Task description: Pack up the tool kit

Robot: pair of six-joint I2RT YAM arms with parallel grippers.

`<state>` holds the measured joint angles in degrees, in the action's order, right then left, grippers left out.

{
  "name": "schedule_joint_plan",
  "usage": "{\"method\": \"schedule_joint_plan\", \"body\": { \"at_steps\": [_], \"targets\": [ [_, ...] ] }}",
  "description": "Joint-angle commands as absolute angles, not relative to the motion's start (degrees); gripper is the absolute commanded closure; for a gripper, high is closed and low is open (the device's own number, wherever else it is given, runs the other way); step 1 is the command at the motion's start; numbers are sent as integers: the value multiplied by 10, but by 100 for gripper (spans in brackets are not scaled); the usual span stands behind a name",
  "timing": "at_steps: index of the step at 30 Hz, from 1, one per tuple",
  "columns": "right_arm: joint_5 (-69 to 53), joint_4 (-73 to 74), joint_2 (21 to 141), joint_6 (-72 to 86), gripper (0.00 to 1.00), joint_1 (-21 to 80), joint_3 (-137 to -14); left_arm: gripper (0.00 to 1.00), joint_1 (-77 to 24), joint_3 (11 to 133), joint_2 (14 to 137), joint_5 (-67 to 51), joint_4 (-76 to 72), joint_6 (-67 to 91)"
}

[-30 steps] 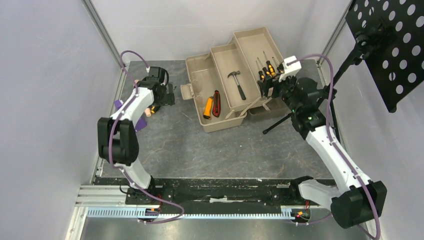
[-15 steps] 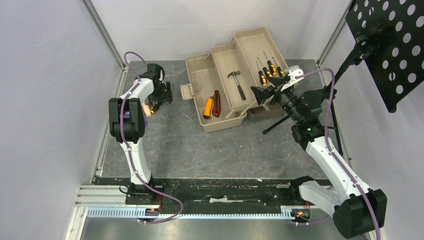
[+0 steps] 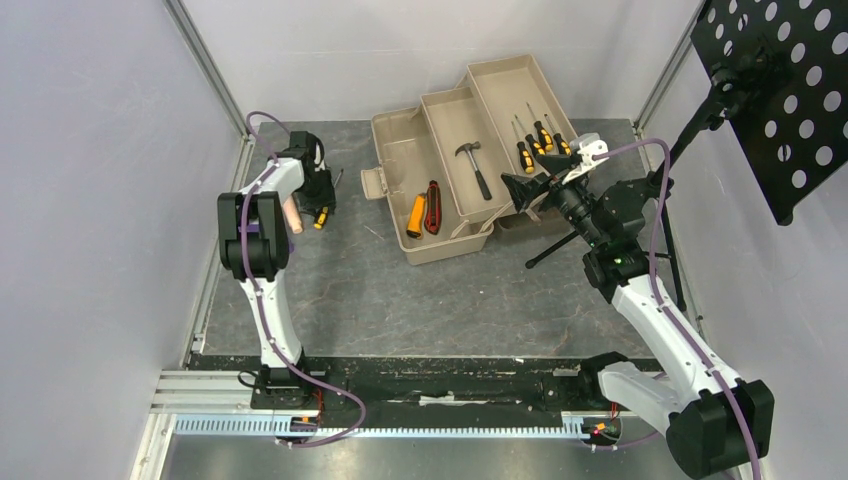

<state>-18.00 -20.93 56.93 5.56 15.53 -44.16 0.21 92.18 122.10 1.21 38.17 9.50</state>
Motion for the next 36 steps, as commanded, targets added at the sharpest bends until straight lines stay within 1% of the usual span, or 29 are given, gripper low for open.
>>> {"method": "schedule_joint_plan", "body": {
  "at_steps": [1,4,7,11,15,19,22,28,31,36],
  "targets": [
    [-180,-236,557,63,15,156,-439,49,-2,891,1192,-43,398,115],
    [-183,-241,557,69,15,156,-435,61,-9,856,1153,-63,398,128],
    [-185,-244,552,72,15,156,-431,69,-19,820,1113,-69,403,136],
    [-183,-243,544,71,15,156,-425,75,-33,773,1059,-87,407,151],
    [-189,-241,540,75,15,156,-425,84,-41,730,994,-99,421,172],
    [-195,-249,541,99,15,159,-424,96,-42,648,895,-148,376,207],
    [-210,-265,548,135,15,162,-425,98,-45,578,797,-197,327,235],
    [-264,-318,595,235,18,176,-427,98,-58,486,634,-239,249,304],
    [-258,-335,611,253,19,203,-426,98,-67,443,556,-266,193,364],
    [-231,-340,643,266,21,270,-440,98,-89,396,462,-268,126,423]
  ]
}}
